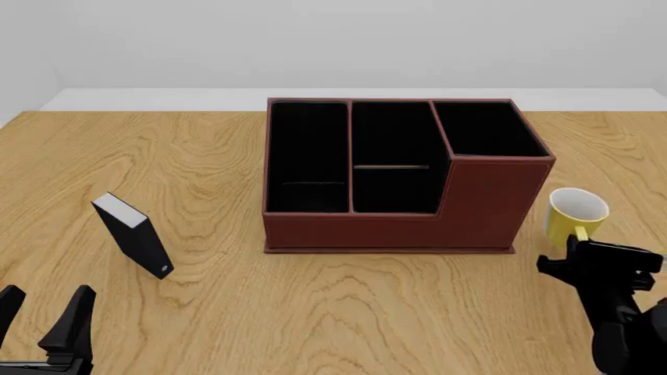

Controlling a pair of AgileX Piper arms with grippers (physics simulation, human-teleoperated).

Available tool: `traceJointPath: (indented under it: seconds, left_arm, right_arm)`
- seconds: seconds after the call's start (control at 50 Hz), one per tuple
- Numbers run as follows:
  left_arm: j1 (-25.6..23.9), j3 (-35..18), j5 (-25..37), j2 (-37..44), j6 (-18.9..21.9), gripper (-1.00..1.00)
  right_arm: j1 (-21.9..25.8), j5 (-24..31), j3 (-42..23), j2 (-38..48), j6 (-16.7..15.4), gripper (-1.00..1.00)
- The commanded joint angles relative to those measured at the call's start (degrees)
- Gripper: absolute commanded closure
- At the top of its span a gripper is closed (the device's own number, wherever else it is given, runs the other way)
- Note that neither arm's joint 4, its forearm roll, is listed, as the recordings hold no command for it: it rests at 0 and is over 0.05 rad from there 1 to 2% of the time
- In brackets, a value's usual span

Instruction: Pick up the yellow and white mug and place it to the right of the caddy.

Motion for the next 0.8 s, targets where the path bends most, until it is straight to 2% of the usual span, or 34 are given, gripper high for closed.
traceJointPath:
  seconds: [0.02, 0.8]
  left_arm:
    - [0.00, 0.00, 0.00, 0.00, 0.00, -1.00]
    - [0.00, 0.00, 0.00, 0.00, 0.00, -1.00]
  right_arm:
    - [-0.03, -0.08, -0.68, 0.85, 0.36, 1.00]
    - [-0.82, -0.07, -2.65, 4.87, 0.40, 1.00]
